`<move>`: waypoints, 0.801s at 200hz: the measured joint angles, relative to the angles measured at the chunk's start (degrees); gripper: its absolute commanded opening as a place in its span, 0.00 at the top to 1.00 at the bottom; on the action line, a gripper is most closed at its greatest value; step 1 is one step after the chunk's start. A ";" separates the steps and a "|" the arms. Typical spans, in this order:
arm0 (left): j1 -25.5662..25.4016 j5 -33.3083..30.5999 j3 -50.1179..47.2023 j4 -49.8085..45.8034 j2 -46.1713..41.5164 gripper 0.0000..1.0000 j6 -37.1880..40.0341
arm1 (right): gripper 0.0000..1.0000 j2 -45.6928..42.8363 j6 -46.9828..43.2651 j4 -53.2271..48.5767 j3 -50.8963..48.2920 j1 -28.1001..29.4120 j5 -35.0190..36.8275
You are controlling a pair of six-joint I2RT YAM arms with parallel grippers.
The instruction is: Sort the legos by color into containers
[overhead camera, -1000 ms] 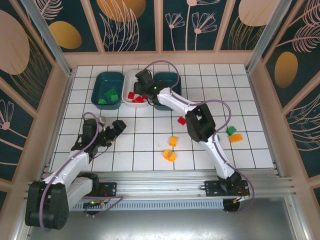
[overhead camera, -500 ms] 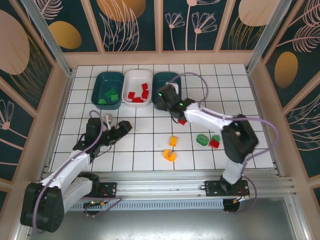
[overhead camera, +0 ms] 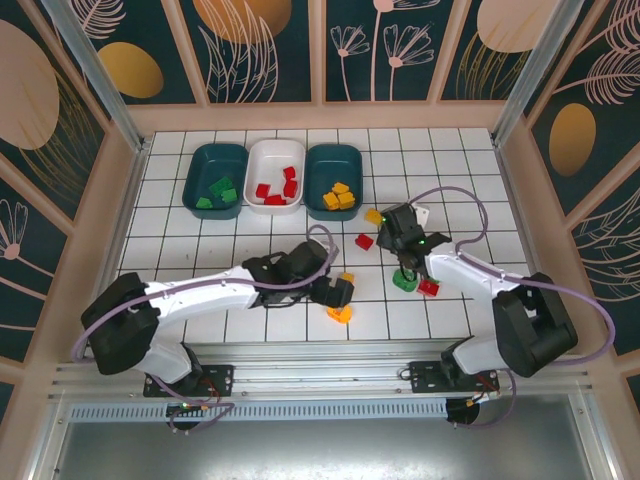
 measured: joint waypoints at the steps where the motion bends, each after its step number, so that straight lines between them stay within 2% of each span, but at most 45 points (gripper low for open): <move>1: -0.11 -0.11 0.02 -0.17 0.07 0.02 0.00 | 0.30 -0.07 0.02 0.00 0.00 -0.04 0.02; 37: -4.31 -4.46 3.06 -6.60 5.51 0.01 0.33 | 0.29 -3.08 0.00 0.37 -1.03 -2.71 1.75; 49: -6.12 -5.57 5.44 -7.93 8.48 0.06 0.31 | 0.28 -3.45 0.00 0.55 -1.55 -3.43 1.73; 66: -8.04 -6.32 8.26 -8.59 12.26 0.07 0.04 | 0.28 -3.52 0.00 0.98 -2.45 -3.98 1.66; 112: -8.44 -7.54 9.49 -8.87 17.20 0.13 -1.07 | 0.29 -4.09 0.00 1.57 -5.09 -4.02 1.05; 130: -8.44 -8.50 10.12 -9.22 18.84 0.21 -1.42 | 0.29 -4.50 -0.02 2.12 -5.66 -4.02 0.98; 147: -8.44 -9.42 10.51 -9.90 19.12 0.36 -1.51 | 0.29 -5.03 0.00 2.69 -6.19 -4.02 0.79; 160: -8.39 -9.75 10.71 -10.19 19.15 0.37 -1.75 | 0.30 -5.25 -0.02 2.93 -6.34 -4.02 0.59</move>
